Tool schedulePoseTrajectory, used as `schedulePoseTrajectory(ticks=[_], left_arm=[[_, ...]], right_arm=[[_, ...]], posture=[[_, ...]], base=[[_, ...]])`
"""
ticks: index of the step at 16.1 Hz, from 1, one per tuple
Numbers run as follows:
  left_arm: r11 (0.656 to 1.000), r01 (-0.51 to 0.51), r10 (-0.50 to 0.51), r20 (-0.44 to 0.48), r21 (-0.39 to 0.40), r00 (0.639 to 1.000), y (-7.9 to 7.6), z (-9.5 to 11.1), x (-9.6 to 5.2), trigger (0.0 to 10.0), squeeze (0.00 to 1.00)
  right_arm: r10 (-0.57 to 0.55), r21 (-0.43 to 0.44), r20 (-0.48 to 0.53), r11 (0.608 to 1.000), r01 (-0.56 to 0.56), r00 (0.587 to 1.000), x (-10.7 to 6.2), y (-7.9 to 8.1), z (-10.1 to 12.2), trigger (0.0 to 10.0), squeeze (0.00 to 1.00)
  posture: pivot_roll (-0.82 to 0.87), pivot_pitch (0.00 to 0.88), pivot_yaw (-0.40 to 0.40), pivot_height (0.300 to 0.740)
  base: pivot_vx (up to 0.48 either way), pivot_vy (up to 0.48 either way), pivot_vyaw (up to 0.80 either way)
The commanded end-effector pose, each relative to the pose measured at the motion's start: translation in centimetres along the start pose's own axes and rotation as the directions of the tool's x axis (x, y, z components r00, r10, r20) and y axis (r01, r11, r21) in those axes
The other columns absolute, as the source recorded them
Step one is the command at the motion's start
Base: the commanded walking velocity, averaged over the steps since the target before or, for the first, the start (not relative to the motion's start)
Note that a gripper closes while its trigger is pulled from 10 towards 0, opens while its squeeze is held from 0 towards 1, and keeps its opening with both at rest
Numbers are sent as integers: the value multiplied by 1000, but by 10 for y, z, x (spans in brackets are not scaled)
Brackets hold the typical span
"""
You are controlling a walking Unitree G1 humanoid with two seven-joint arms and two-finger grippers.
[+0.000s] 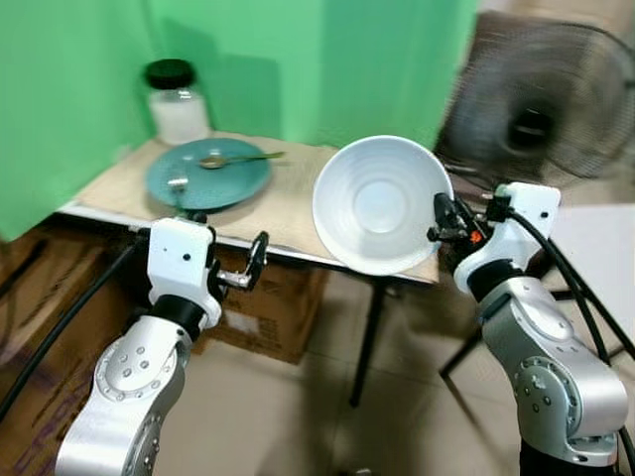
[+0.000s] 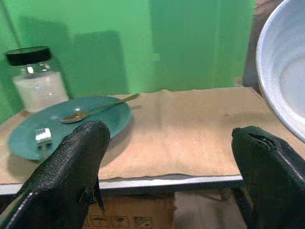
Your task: Setting the table
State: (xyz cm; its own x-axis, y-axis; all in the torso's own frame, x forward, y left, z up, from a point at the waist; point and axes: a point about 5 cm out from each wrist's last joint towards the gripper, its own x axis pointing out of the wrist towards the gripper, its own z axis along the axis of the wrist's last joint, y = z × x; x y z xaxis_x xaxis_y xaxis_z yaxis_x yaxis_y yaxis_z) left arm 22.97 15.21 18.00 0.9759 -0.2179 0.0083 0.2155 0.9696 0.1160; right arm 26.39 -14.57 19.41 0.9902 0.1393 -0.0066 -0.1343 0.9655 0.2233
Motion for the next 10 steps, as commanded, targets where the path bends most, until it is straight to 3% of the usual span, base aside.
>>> schedulePoseTrajectory(ticks=[1, 10], left_arm=[[1000, -17, 17, -6, 2, 1000, 2, -1, 0, 10000, 0], [1000, -21, 21, -7, -5, 1000, 1, -2, 1, 10000, 0]], right_arm=[[-18, -8, 18, 1000, 18, 1000, 0, -3, 4, 10000, 0], [-16, -34, 6, 999, 16, 1000, 3, -4, 4, 10000, 0]], posture=[[-69, 6, -21, 740], [-77, 1, -25, 740]], base=[[0, 0, -800], [0, 0, -800]])
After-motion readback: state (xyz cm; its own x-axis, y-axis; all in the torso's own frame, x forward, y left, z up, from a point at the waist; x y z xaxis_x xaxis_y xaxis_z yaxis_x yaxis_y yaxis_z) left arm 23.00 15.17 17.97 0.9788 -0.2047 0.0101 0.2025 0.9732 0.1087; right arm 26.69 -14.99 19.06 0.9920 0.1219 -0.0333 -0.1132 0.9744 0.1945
